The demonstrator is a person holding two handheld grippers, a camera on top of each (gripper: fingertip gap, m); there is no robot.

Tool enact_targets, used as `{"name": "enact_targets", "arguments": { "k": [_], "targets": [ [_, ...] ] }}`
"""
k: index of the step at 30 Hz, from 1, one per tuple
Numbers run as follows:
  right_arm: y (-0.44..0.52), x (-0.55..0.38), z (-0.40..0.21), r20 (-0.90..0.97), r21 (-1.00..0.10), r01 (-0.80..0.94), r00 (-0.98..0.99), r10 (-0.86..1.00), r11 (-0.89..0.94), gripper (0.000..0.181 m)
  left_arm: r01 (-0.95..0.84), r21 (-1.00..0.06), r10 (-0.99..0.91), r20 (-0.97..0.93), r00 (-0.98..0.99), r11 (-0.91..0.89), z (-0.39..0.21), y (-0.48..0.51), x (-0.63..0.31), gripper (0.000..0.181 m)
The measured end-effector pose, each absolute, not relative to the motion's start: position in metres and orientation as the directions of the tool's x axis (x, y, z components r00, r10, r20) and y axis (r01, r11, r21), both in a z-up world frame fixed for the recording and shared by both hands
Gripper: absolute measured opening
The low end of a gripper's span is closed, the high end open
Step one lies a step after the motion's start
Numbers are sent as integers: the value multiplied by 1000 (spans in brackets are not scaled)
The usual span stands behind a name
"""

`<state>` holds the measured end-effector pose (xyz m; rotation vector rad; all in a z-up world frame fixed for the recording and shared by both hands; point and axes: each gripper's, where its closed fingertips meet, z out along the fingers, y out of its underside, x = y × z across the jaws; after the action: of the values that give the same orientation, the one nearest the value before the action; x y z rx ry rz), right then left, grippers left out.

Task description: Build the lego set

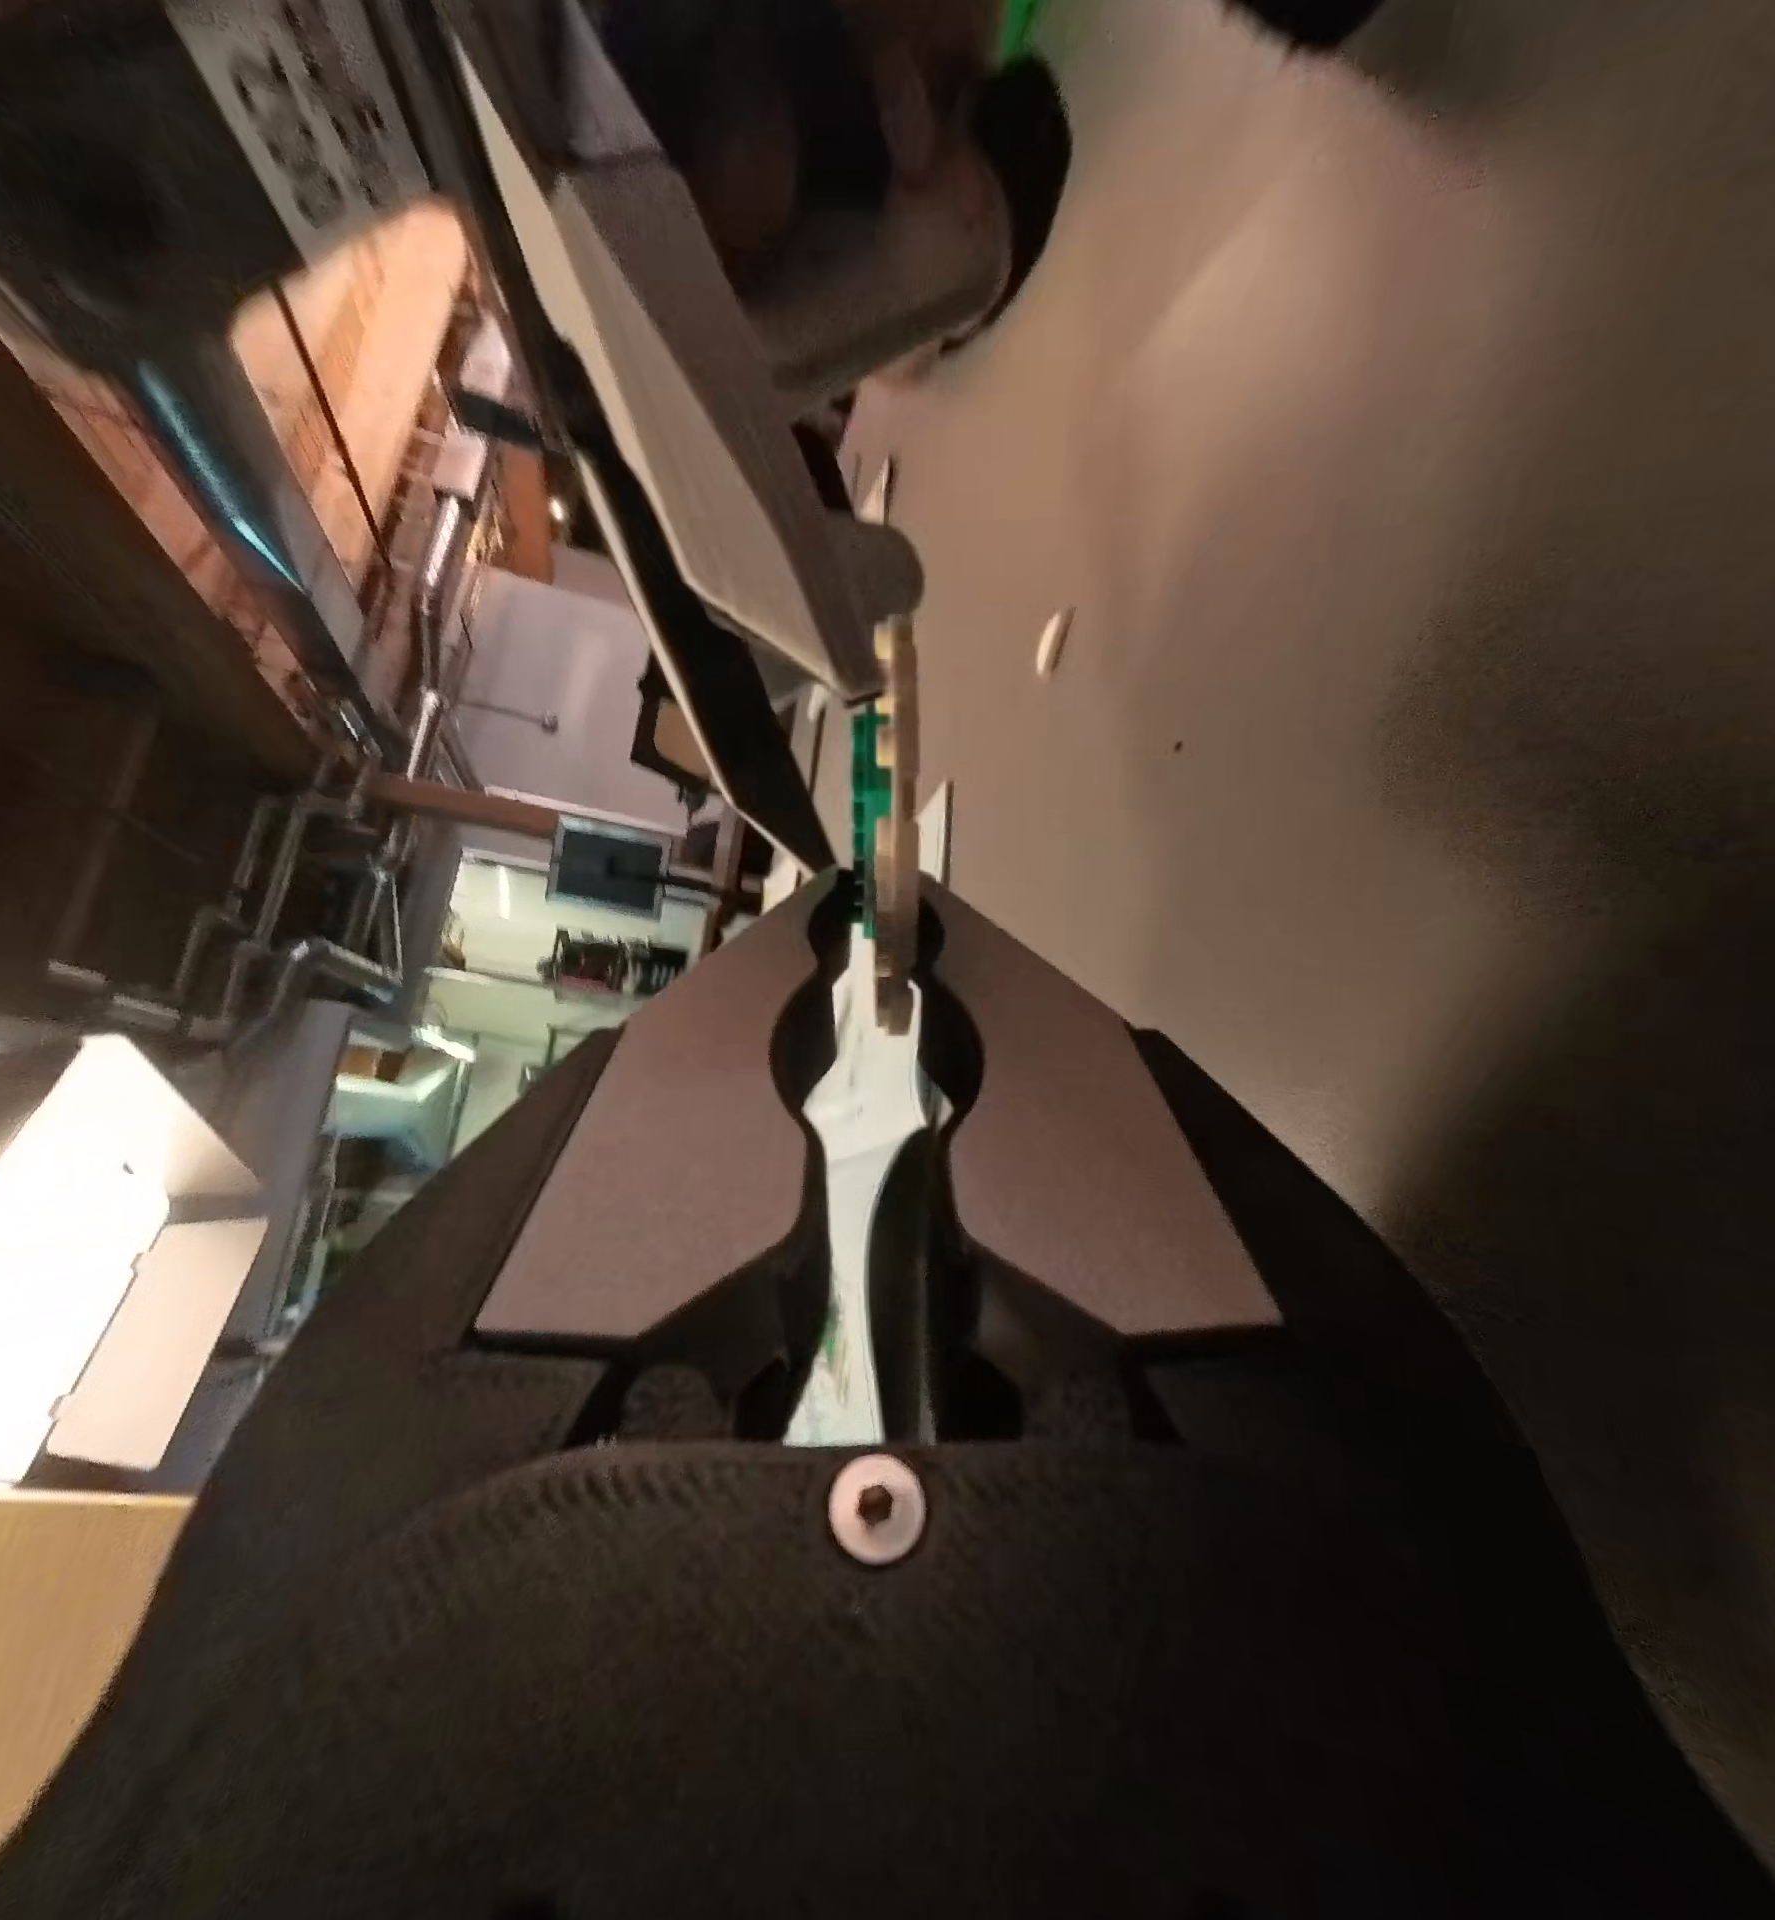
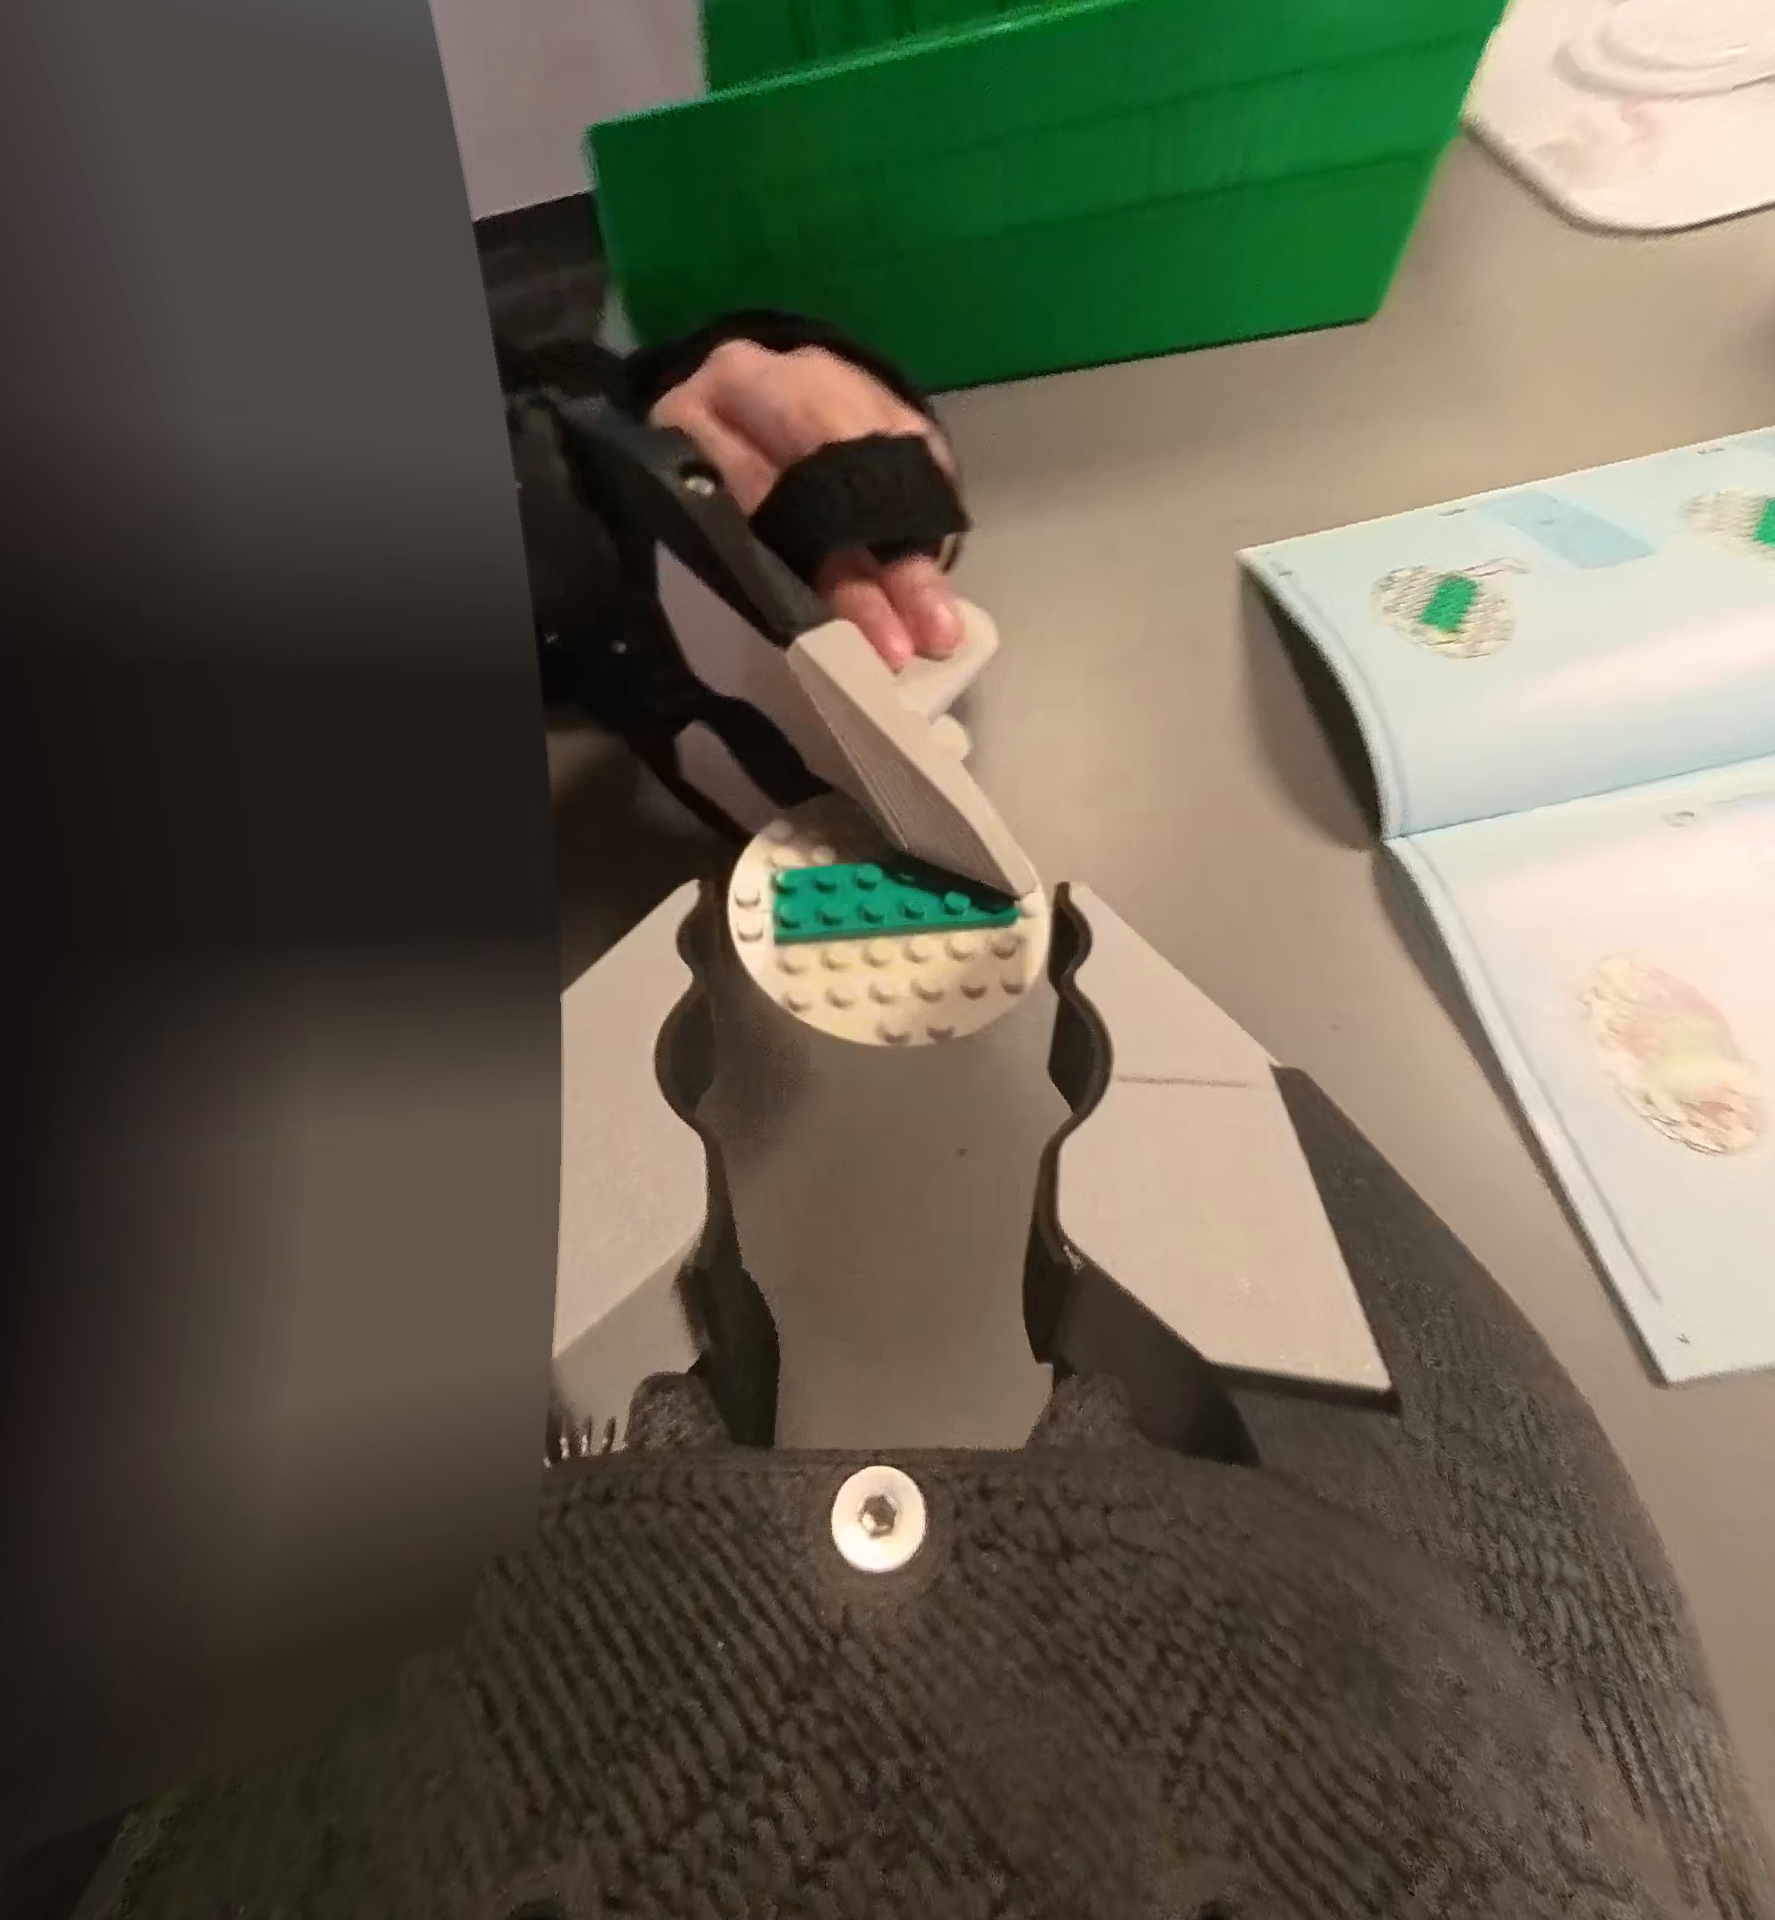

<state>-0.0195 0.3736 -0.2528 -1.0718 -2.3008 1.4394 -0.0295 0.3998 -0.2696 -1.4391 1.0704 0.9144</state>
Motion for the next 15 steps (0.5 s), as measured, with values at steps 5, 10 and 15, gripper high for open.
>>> {"name": "enact_targets", "arguments": {
  "k": [5, 10, 15],
  "targets": [
    [385, -27, -253, 197, -822, 326, -607, 770, 468, 66, -902, -392, -160, -893, 421, -183, -278, 406, -53, 8],
    [380, -27, -256, 579, -631, 175, -543, 608, 756, 44, -864, -436, -184, -855, 485, -250, -285, 408, -62, 7],
    [368, -28, -263, 666, -543, 115, -544, 510, 832, 31, -858, -438, -196, -847, 493, -267, -288, 408, -63, 7]
  ]
}}
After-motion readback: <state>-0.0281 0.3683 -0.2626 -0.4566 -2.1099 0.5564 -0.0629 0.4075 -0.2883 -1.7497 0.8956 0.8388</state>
